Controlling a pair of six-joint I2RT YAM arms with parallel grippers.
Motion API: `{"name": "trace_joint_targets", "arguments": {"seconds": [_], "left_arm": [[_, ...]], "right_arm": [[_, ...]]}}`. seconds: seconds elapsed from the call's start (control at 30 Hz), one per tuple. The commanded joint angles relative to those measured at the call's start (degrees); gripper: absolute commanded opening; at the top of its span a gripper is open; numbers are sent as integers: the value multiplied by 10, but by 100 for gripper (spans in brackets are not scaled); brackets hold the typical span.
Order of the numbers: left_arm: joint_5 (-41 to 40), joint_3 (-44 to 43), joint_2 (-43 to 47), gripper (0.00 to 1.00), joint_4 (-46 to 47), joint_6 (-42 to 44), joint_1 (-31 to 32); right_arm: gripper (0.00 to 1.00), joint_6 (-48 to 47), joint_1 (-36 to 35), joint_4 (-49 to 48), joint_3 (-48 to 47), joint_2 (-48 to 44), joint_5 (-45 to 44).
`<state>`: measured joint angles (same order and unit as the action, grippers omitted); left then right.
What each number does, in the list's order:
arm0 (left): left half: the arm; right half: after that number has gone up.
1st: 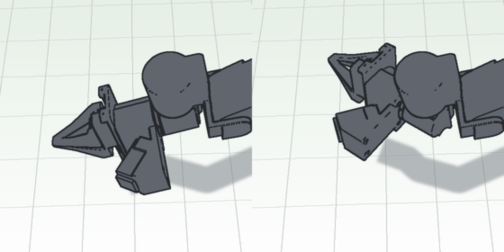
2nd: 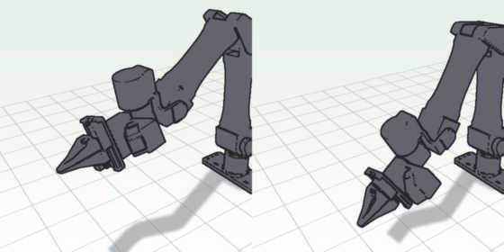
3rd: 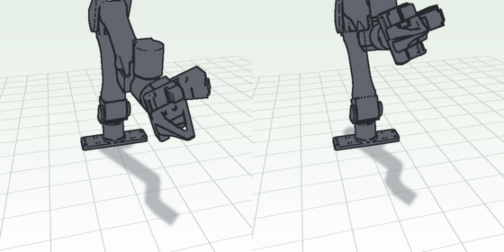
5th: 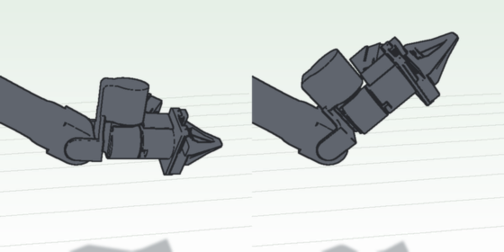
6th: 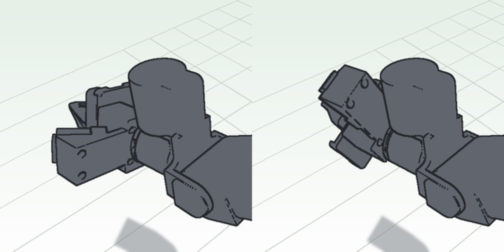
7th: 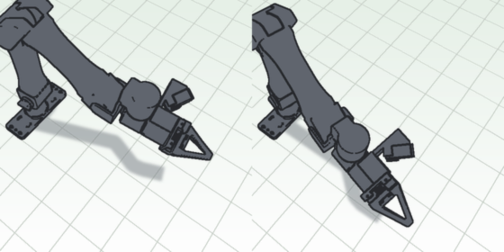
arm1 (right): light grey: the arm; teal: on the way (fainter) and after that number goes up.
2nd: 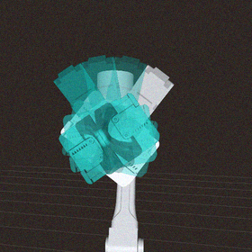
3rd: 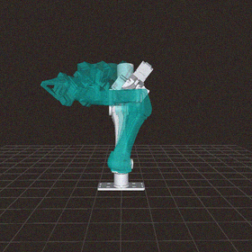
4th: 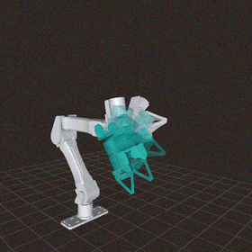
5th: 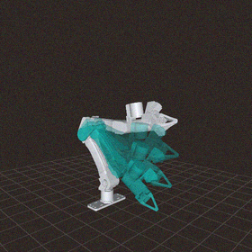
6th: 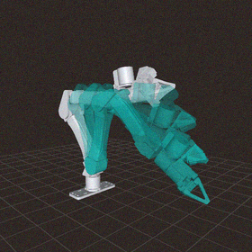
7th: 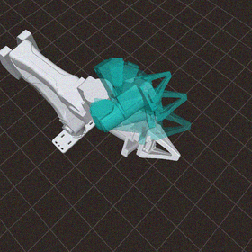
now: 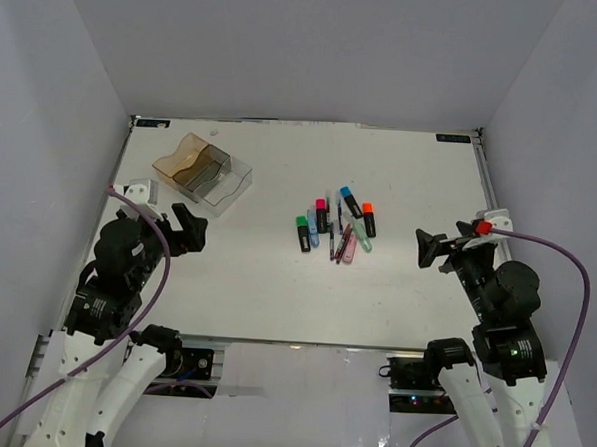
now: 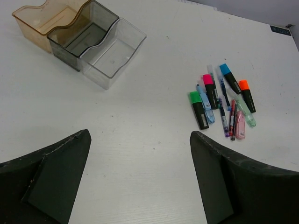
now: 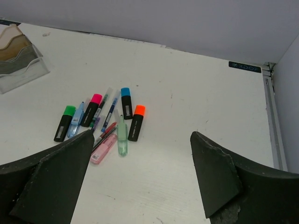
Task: Sort the stationery into containers
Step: Pick up the pen from the center of the board.
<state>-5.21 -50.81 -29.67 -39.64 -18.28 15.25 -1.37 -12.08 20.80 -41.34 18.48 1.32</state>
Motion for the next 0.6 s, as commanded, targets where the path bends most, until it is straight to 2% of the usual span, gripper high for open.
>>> {"name": "trace_joint_targets", "arguments": {"seconds": [0.0, 0.13, 0.17, 0.3, 0.43, 0.57], "left_arm": [[20, 4, -28, 98, 24, -12, 2], [51, 13, -67, 98, 61, -29, 2], [84, 16, -76, 98, 82, -34, 2], [130, 19, -139, 98, 129, -38, 2], [161, 22, -202, 98, 172, -32, 2], [172, 61, -245, 98, 231, -23, 2]], "right_arm": [[90, 24, -2, -24, -6, 40, 24], [90, 49, -2, -40, -13, 101, 56], [90, 58, -2, -46, -10, 111, 67], [90, 95, -2, -66, -26, 180, 47], [90, 126, -2, -32, -79, 305, 10], [90, 144, -3, -36, -109, 410, 9]]}}
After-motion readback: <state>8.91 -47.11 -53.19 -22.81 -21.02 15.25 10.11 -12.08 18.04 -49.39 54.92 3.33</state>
